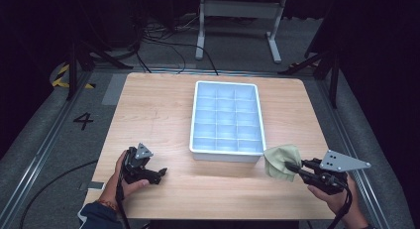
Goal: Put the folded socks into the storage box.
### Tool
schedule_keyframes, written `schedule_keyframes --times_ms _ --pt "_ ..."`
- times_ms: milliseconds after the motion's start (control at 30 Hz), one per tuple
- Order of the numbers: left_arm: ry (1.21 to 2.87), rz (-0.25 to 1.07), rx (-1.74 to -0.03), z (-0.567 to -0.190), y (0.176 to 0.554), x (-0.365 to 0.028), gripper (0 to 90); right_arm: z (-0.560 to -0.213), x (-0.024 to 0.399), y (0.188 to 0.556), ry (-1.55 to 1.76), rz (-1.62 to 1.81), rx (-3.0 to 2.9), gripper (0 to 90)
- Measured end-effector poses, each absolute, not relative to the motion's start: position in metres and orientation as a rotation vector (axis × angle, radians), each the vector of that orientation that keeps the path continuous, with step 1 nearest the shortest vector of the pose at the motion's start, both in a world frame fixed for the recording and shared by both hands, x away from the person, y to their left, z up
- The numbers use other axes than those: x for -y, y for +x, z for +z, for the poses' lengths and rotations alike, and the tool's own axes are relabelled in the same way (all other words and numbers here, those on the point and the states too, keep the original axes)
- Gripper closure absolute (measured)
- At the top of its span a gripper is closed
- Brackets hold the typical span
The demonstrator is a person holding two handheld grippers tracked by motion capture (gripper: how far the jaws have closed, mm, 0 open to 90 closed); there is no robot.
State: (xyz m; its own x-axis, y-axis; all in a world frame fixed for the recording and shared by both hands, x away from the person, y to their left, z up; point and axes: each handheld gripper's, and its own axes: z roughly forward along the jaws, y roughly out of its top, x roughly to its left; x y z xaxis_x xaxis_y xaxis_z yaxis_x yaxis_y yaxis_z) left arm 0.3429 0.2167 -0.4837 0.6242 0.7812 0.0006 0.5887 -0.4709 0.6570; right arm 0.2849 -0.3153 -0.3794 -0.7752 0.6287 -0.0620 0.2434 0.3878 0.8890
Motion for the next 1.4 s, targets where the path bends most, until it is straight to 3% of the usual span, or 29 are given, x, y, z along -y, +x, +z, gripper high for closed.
schedule_keyframes --times_ms 700,1400 --pt "2.222 0.401 -1.075 -0.483 0.342 -0.217 0.3 -0.339 0.286 0.332 0.653 1.275 -2.247 77.9" --pt "2.223 0.403 -1.072 -0.483 0.343 -0.217 0.3 -0.35 0.257 0.394 0.69 1.139 -2.307 77.9"
